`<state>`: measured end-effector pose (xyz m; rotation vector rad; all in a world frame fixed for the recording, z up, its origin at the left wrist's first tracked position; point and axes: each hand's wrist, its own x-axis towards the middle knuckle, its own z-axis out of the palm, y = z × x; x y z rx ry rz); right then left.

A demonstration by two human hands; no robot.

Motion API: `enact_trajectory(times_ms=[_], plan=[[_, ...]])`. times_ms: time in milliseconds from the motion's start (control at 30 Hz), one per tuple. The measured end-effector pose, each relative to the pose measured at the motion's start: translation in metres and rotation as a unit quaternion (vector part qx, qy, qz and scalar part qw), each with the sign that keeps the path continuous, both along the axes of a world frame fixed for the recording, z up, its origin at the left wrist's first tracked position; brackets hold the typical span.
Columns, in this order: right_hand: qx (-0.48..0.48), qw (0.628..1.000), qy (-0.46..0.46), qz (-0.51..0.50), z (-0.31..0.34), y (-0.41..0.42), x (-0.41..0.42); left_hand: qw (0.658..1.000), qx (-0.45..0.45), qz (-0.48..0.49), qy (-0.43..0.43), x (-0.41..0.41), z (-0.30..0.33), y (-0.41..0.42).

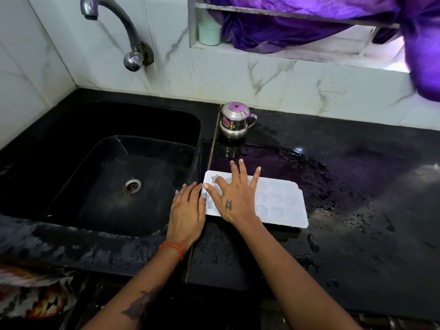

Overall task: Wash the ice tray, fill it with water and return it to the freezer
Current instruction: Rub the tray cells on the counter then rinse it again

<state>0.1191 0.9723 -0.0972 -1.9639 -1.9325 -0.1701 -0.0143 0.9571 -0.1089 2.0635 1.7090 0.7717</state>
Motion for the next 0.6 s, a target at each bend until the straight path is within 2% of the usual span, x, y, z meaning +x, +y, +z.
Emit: enact_trajectory(times_ms=[233, 400, 600], plan=[[0.018, 1.000, -0.011, -0.001, -0.0032, 0.0005, -0.0001, 1.000, -0.003, 0.000, -0.003, -0.0006, -0.0018, 0.0000], [-0.023, 0.998, 0.041, 0.029, -0.0025, 0.0023, 0.0014, 1.000, -0.003, -0.002, -0.005, -0.0005, -0.0015, 0.0002], [-0.055, 0.997, 0.040, 0.033, 0.0028, 0.0015, 0.0018, 1.000, -0.008, -0.001, -0.009, -0.0005, -0.0011, 0.0003]])
